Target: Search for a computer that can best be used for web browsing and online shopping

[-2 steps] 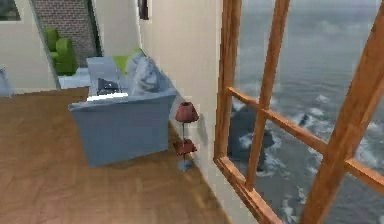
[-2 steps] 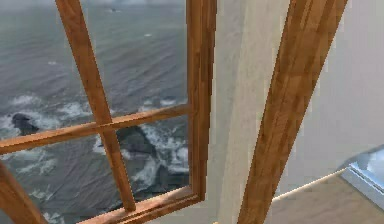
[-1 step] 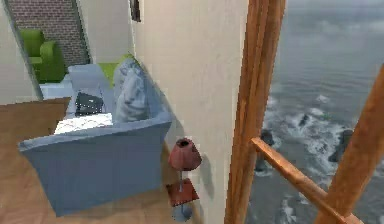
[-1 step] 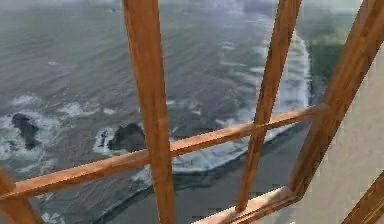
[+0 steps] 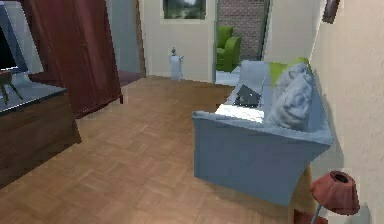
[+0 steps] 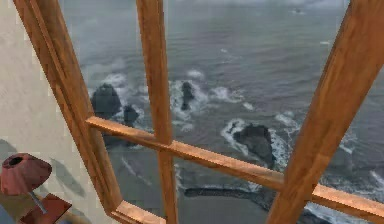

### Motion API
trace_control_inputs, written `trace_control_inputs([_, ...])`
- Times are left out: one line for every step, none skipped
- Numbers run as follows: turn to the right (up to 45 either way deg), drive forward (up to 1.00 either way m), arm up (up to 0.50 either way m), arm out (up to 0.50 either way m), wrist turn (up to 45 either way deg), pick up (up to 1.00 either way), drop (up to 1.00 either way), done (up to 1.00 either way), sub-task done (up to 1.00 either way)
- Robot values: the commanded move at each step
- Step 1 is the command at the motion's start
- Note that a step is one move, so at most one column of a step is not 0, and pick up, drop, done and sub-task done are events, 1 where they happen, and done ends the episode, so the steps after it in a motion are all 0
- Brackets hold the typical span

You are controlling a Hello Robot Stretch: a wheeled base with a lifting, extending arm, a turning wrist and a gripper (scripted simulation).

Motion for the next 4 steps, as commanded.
trace_control_inputs([-12.0, 0.0, 0.0, 0.0, 0.0, 0.0, 0.0, 0.0, 0.0])
trace_control_inputs([0.0, 1.0, 0.0, 0.0, 0.0, 0.0, 0.0, 0.0, 0.0])
trace_control_inputs([-3.0, 0.0, 0.0, 0.0, 0.0, 0.0, 0.0, 0.0, 0.0])
trace_control_inputs([0.0, 0.5, 0.0, 0.0, 0.0, 0.0, 0.0, 0.0, 0.0])
